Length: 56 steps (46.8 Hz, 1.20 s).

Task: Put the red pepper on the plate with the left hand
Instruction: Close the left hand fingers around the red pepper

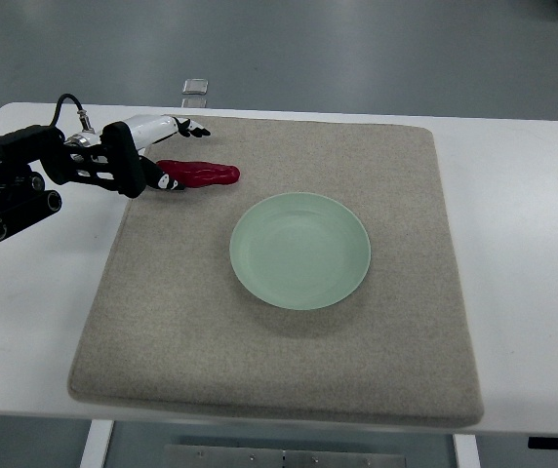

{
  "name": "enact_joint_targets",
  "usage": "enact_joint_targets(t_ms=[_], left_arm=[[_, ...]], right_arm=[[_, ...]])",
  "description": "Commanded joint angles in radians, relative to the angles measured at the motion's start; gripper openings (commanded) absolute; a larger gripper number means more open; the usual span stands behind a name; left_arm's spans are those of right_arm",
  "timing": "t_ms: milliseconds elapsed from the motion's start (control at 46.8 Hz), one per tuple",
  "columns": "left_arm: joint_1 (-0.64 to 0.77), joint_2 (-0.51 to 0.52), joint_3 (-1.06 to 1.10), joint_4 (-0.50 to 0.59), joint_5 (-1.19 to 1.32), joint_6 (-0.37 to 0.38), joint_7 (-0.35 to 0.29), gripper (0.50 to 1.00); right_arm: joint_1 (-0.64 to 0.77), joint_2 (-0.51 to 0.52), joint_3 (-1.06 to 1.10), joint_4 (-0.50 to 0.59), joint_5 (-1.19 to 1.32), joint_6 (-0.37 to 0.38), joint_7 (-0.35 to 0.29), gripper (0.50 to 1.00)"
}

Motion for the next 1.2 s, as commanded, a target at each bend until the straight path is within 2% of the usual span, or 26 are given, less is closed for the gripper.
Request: enact_joint_targets(t_ms=[0, 321, 598, 940, 1175], left_arm=[[0.0, -0.002, 0.001, 0.008, 0.0, 0.0, 0.0, 0.827], [-0.001, -0.006, 0.038, 0.009, 0.0, 0.005, -0.002, 0.823], [0.002, -0.032, 0.036, 0.025, 0.0, 0.008, -0.002, 0.743], [0.0, -0.04, 0.038, 0.025, 0.0, 0.008, -0.002, 0.741], [0.002, -0.04, 0.038, 0.025, 0.0, 0.008, -0.002, 0.72]], right_arm=[[-0.001, 0.0, 0.0, 0.0, 0.0, 0.0, 0.0, 0.932], [-0.001, 0.0, 0.0, 0.0, 0.0, 0.0, 0.0, 0.932], [-0.001, 0.0, 0.0, 0.0, 0.0, 0.0, 0.0, 0.932], [-0.001, 0.0, 0.0, 0.0, 0.0, 0.0, 0.0, 0.932], [-0.001, 0.0, 0.0, 0.0, 0.001, 0.0, 0.0, 0.932]])
